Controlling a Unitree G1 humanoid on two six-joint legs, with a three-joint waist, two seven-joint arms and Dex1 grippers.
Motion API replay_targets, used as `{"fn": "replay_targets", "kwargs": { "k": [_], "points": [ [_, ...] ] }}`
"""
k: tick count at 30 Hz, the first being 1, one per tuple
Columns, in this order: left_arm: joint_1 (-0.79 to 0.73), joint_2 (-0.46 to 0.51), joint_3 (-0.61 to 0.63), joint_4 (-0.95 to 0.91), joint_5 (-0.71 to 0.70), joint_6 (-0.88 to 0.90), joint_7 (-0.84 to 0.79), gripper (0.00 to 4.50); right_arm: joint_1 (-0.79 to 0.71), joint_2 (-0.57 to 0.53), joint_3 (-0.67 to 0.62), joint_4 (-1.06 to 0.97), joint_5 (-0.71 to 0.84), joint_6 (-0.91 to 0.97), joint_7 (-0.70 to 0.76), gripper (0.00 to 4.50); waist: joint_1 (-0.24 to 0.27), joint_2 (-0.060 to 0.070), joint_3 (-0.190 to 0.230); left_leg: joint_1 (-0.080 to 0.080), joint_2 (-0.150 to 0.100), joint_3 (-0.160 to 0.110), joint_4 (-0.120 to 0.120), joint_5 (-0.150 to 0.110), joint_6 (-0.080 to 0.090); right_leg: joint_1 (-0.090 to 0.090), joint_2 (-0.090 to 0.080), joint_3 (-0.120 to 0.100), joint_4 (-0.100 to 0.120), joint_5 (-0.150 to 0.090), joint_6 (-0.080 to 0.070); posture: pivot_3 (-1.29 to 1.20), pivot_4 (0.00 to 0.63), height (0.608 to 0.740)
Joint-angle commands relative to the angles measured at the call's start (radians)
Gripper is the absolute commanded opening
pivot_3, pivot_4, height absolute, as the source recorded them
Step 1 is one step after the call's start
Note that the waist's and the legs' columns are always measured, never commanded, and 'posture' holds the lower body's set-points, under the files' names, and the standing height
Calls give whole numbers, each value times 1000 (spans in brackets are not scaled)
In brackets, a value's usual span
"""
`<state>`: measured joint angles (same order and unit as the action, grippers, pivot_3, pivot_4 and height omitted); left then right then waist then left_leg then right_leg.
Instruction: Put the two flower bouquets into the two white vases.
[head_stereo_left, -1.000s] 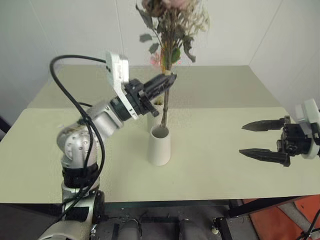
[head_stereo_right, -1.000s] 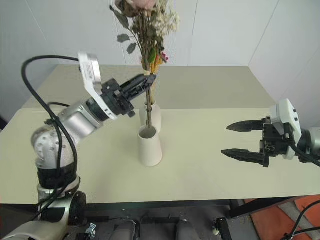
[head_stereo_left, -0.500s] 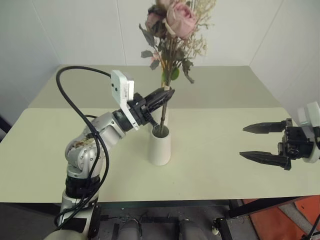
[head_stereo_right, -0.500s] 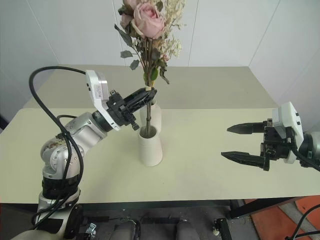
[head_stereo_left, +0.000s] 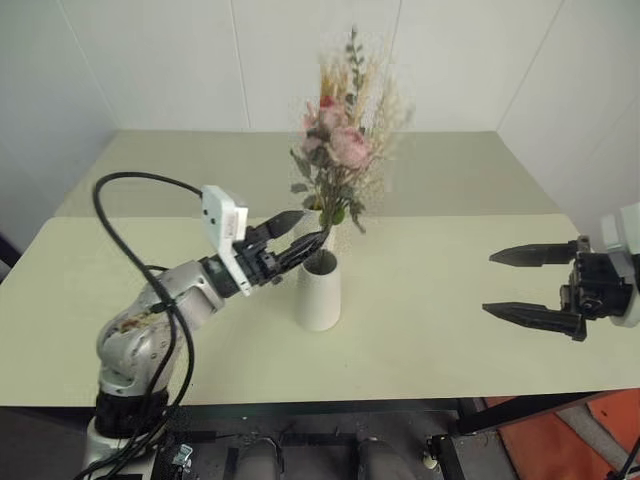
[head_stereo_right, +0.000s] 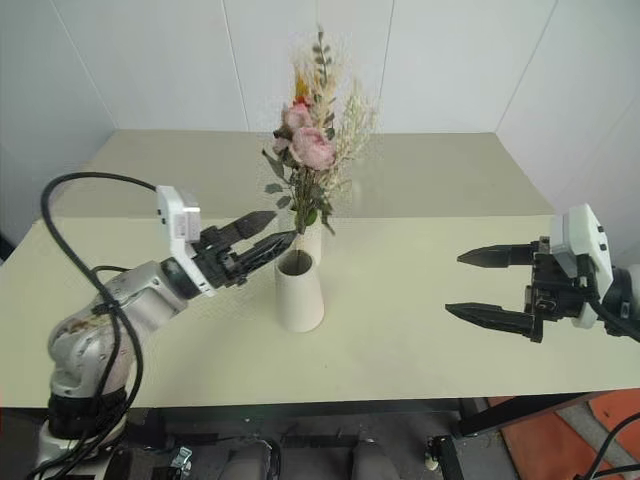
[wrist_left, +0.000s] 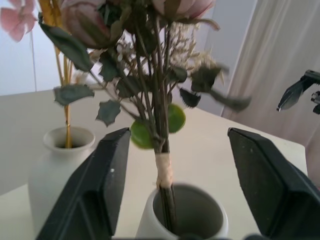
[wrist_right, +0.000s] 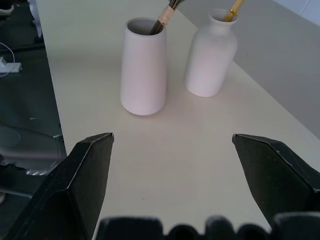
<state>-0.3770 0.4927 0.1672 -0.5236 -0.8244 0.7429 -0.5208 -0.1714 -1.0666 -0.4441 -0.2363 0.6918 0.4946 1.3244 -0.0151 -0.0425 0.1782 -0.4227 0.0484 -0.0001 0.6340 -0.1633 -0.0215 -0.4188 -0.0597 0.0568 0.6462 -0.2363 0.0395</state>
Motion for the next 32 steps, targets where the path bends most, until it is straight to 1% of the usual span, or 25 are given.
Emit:
{"fn": "replay_targets", "kwargs": {
  "k": [1, 5, 7, 8, 10, 13, 17, 19, 22, 25, 32],
  "points": [
    [76, 87, 78, -96, -86, 38, -45, 4471, -21, -15, -14, -1, 11, -3, -3, 4500, -1, 0, 0, 0, 0, 0, 0, 0, 0, 0, 0, 0, 0, 0, 0, 0, 150, 740],
    [192, 203, 146, -139, -129, 37, -133, 4471, -34, -13, 2, 9, 6, -9, -1, 4500, 0, 0, 0, 0, 1, 1, 0, 0, 0, -1, 0, 0, 0, 0, 0, 0, 150, 740],
    [258, 271, 202, -137, -138, 25, -209, 4471, -43, -13, 11, 17, 2, -11, 0, 4500, 0, 0, 0, 0, 1, 1, 0, 0, 0, -1, 0, 0, 0, 0, -1, 0, 150, 740],
    [293, 316, 240, -120, -121, 11, -262, 4471, -48, -14, 16, 23, -1, -14, 3, 4500, -2, 0, 0, 0, 1, 1, -1, 0, 0, -1, 0, 0, 0, -1, -2, 0, 150, 740],
    [336, 377, 286, -87, -99, -18, -338, 4471, -55, -15, 24, 32, -3, -16, 7, 4500, -1, 0, 0, 0, 1, 2, -1, 0, 0, -2, 0, 0, 0, -3, -5, 0, 150, 740],
    [415, 509, 379, 5, -39, -99, -583, 4471, -73, -18, 41, 55, -12, -23, 15, 4500, 0, 1, 0, 0, 2, 3, -1, 0, 0, -3, 0, 0, 0, -4, -8, 0, 150, 740],
    [410, 611, 449, 126, -17, -141, -731, 4471, -88, -25, 46, 78, -19, -25, 26, 4500, 3, 1, 0, 0, 2, 4, -2, 0, 0, -3, -1, 0, -1, -5, -9, 0, 150, 740],
    [398, 642, 465, 173, -6, -164, -791, 4471, -86, -27, 43, 81, -22, -25, 32, 4500, 3, 1, 0, 0, 2, 4, -3, 0, 0, -4, -1, 0, -2, -5, -9, 0, 150, 740],
    [372, 671, 463, 220, 13, -188, -838, 4471, -84, -28, 43, 82, -26, -25, 34, 4500, 2, 1, 0, 0, 2, 5, -5, 0, 0, -4, -1, 0, -3, -5, -9, 0, 150, 740],
    [334, 676, 460, 241, 10, -188, -839, 4471, -75, -30, 34, 77, -23, -16, 36, 4500, 1, 1, 0, 0, 3, 5, -6, 0, 0, -5, -1, 1, -3, -5, -9, 0, 150, 740],
    [309, 664, 463, 231, -13, -156, -830, 4471, -66, -28, 31, 70, -22, -5, 16, 4500, 0, 1, 0, 0, 3, 6, -6, 0, 0, -5, 0, 1, -2, -5, -9, 0, 150, 740]
  ]
}}
